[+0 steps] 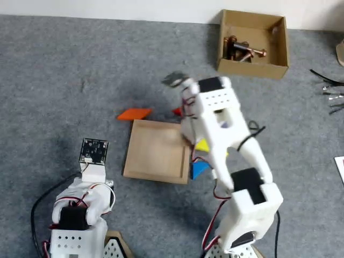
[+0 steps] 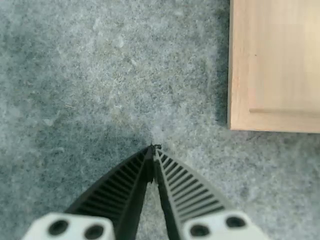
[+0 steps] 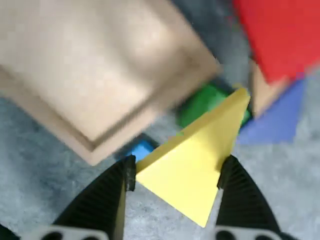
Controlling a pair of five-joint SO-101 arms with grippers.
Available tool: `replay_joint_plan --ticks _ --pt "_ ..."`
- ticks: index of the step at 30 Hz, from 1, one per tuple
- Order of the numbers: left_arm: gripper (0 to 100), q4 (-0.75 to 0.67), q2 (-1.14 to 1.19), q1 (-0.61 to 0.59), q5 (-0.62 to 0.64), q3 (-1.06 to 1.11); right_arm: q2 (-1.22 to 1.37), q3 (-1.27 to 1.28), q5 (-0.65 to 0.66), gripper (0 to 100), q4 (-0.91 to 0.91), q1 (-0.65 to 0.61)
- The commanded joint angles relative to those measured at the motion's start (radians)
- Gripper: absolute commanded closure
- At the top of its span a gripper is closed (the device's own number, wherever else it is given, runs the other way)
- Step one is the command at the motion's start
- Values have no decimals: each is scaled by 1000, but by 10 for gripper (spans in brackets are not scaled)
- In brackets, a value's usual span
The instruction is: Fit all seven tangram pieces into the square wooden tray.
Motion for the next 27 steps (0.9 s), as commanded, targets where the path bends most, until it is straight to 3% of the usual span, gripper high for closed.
replay_joint_plan --ticks 1,12,22,27 --pt "995 5 -16 -13 6 19 -70 -30 64 872 -70 -97" --pt "995 5 -16 -13 6 19 -51 -31 155 872 -286 -266" --pt "995 5 -16 -13 6 19 -19 -82 150 861 -234 -242" --pt "995 5 -16 -13 6 19 -18 -76 157 755 -246 -179"
